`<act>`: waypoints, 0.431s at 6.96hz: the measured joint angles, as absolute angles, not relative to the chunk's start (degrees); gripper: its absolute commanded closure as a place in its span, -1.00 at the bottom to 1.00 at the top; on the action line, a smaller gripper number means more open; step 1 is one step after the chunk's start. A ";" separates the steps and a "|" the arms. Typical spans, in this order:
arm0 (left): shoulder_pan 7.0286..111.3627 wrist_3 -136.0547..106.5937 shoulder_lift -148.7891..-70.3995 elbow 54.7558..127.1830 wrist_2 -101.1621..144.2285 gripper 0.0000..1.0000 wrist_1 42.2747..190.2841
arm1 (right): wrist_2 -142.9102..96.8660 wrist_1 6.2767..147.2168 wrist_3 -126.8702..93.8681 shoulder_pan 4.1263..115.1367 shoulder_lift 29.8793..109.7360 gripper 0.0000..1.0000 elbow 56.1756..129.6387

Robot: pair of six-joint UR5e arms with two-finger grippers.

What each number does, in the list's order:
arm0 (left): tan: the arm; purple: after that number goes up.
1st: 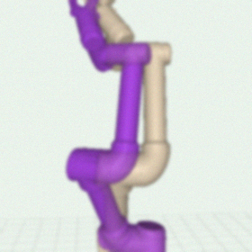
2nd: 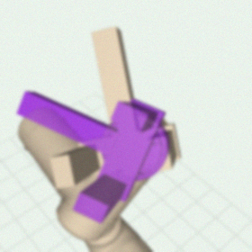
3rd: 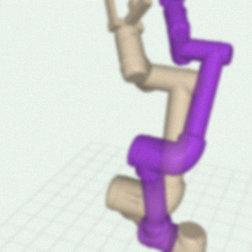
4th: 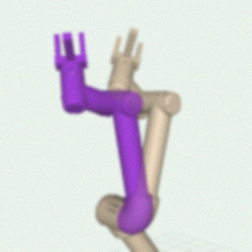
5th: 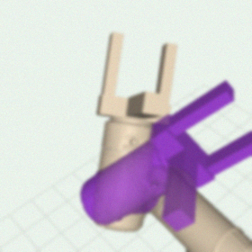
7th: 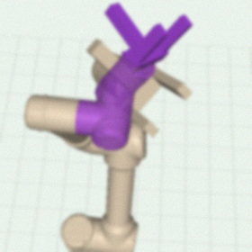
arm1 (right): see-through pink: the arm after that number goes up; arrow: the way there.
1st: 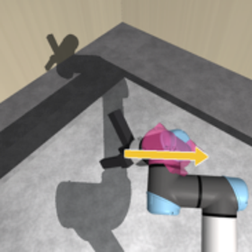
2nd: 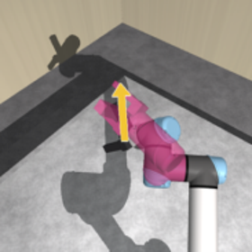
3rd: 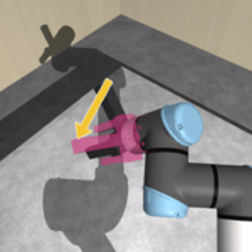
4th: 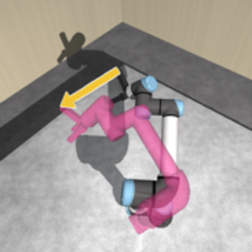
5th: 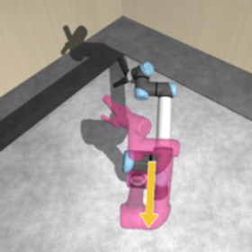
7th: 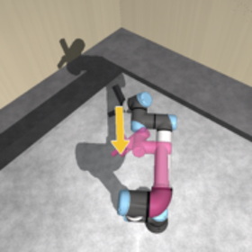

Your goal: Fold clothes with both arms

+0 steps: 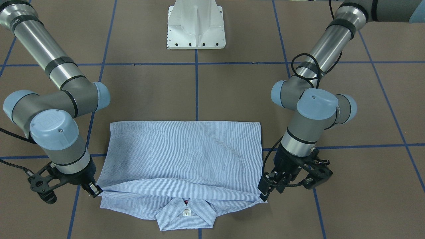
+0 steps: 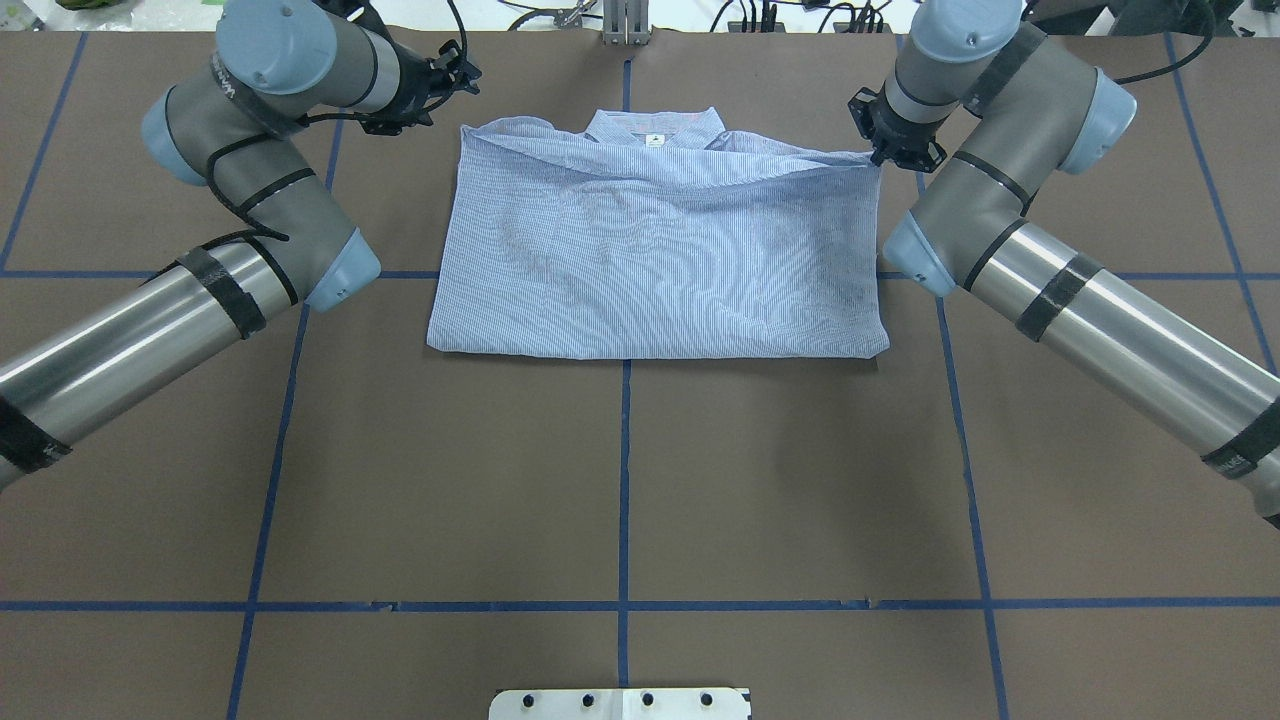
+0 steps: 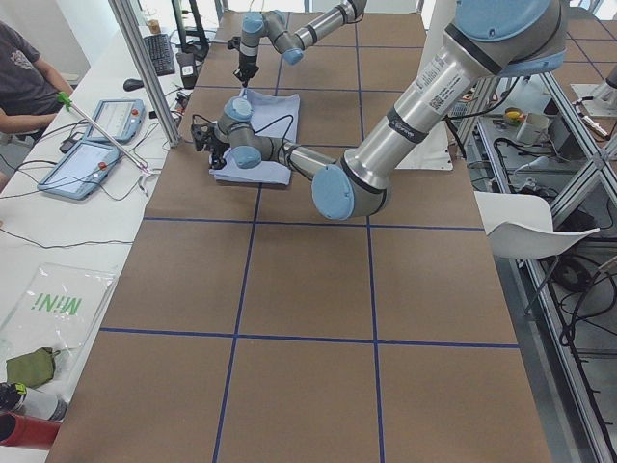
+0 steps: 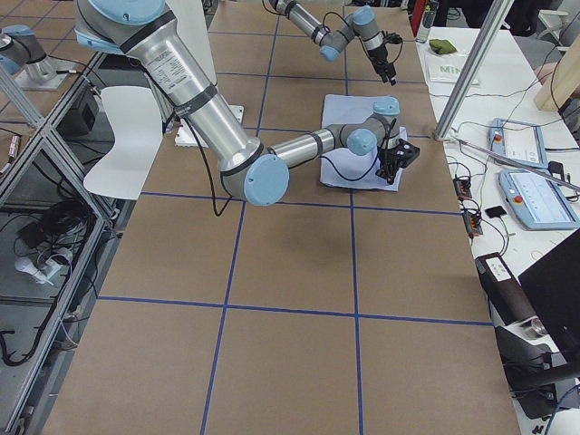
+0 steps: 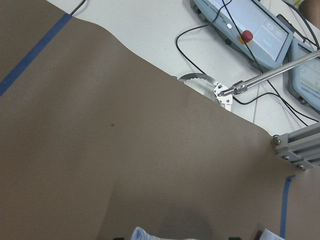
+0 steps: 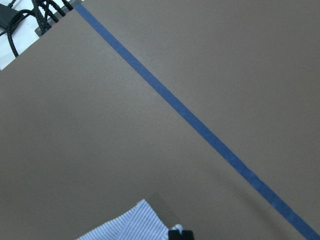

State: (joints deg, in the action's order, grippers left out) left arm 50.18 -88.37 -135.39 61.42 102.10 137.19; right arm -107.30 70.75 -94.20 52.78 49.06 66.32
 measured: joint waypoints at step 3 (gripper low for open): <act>50.29 -88.49 -135.15 62.29 102.32 -0.53 136.93 | -105.88 70.73 -93.62 52.60 49.45 -1.00 67.40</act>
State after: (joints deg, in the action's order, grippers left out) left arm 50.29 -88.49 -135.15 62.29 102.32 136.93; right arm -105.88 70.73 -93.62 52.60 49.45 67.40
